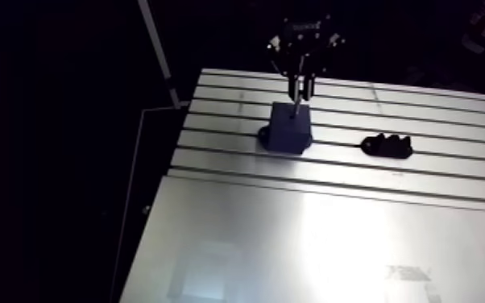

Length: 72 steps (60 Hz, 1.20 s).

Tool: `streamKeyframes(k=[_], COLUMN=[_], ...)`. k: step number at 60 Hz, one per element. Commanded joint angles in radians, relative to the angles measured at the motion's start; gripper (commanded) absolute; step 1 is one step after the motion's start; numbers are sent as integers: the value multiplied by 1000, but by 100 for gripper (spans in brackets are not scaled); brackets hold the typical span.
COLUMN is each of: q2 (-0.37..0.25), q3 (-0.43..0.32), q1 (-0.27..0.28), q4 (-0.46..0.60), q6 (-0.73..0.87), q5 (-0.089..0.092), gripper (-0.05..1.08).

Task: Pick up the M10 bolt and insert it into the hole until fully seated.

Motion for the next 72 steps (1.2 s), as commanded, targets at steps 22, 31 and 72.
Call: streamKeyframes(k=[22,31,72], q2=[-9,-11,-13], q3=[1,4,17], q1=[1,4,6], q4=[4,6,4], q6=[0,0,5], q5=[3,5,8], gripper=[108,108,108])
